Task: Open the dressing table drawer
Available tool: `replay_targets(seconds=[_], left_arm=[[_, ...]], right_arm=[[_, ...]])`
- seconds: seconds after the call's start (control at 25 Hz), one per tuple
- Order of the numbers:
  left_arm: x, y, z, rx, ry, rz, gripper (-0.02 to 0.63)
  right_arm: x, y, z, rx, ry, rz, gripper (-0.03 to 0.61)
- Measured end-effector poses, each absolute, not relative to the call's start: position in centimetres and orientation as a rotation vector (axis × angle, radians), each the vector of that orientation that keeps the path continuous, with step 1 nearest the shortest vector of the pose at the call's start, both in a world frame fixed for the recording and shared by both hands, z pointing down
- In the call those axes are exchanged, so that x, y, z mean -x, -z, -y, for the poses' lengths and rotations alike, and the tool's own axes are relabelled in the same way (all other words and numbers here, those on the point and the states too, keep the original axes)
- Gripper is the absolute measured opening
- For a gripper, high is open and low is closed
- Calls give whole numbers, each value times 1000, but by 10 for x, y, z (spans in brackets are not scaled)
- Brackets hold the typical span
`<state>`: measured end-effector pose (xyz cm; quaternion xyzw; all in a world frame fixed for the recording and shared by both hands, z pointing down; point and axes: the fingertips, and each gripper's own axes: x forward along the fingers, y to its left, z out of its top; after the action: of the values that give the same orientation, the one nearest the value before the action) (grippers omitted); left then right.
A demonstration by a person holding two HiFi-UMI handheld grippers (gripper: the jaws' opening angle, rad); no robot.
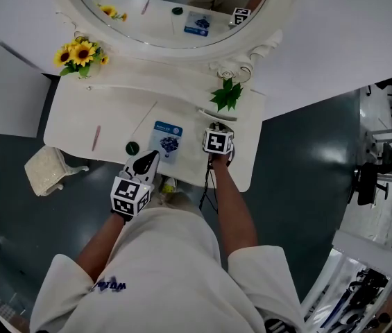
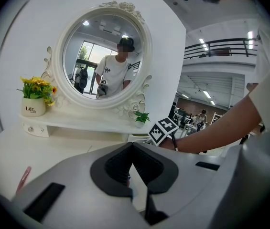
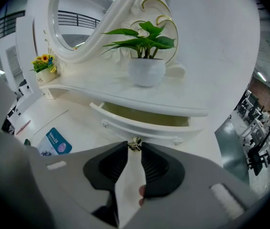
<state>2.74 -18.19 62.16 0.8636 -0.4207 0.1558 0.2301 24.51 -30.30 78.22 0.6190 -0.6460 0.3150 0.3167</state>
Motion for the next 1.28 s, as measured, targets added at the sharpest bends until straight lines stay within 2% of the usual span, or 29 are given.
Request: replay_targets(seconds=[1.28], left_arm=[[-26, -620, 166, -2397, -432, 1105, 8]], right_arm=[[-242, -784, 289, -1619, -837, 1701, 100]])
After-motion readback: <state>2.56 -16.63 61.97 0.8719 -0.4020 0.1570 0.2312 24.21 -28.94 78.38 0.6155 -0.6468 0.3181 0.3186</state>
